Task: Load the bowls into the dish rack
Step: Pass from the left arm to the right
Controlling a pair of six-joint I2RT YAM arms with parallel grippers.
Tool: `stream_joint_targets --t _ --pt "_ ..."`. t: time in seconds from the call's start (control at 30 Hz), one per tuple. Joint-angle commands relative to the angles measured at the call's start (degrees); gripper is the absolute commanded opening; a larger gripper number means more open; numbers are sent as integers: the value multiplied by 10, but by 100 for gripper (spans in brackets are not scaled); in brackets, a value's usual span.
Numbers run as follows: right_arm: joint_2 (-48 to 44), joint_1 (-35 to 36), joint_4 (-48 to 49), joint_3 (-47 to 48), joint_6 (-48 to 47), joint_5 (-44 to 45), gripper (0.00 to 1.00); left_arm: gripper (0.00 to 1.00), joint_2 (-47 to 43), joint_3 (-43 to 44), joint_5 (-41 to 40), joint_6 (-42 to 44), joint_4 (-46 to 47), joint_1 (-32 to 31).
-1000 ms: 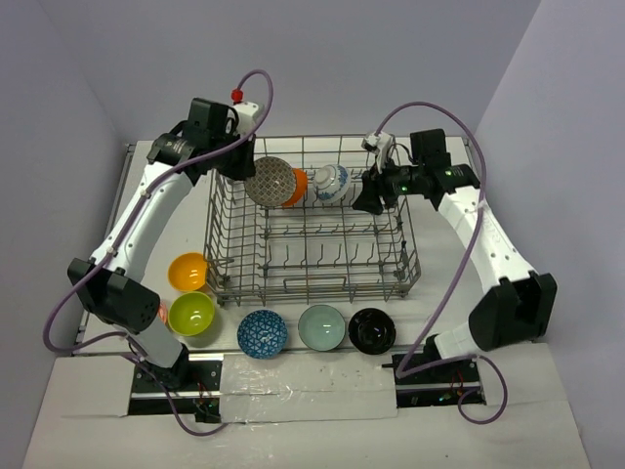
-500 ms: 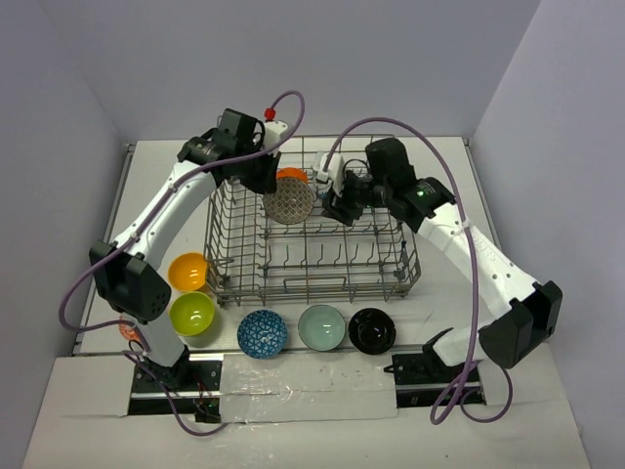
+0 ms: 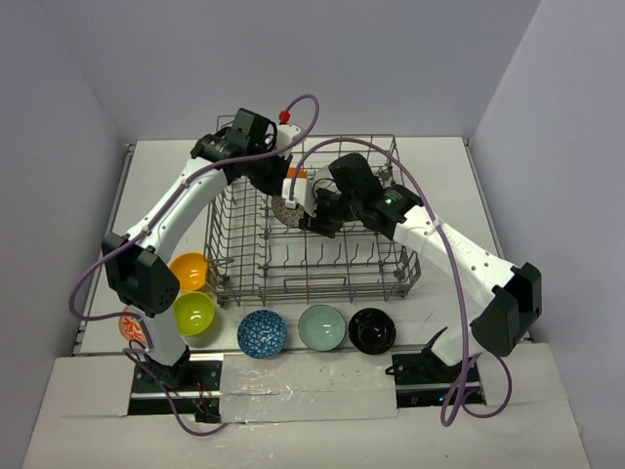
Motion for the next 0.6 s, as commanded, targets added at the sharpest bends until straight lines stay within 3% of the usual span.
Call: stream_joint_targets --t 0.0,0.27,0.4,0.43,0.57 --pt "5 11 28 -5 -10 15 56 0 3 48 31 11 8 -6" --pt "15 19 40 -22 -5 18 55 0 7 64 31 15 -4 -15" --pt "20 20 49 -21 2 27 50 0 4 61 28 15 -4 -18" --pt "22 19 52 -19 5 33 41 0 4 60 28 15 -4 -18" --pt "38 22 47 -10 12 51 24 0 6 58 26 16 -4 -21"
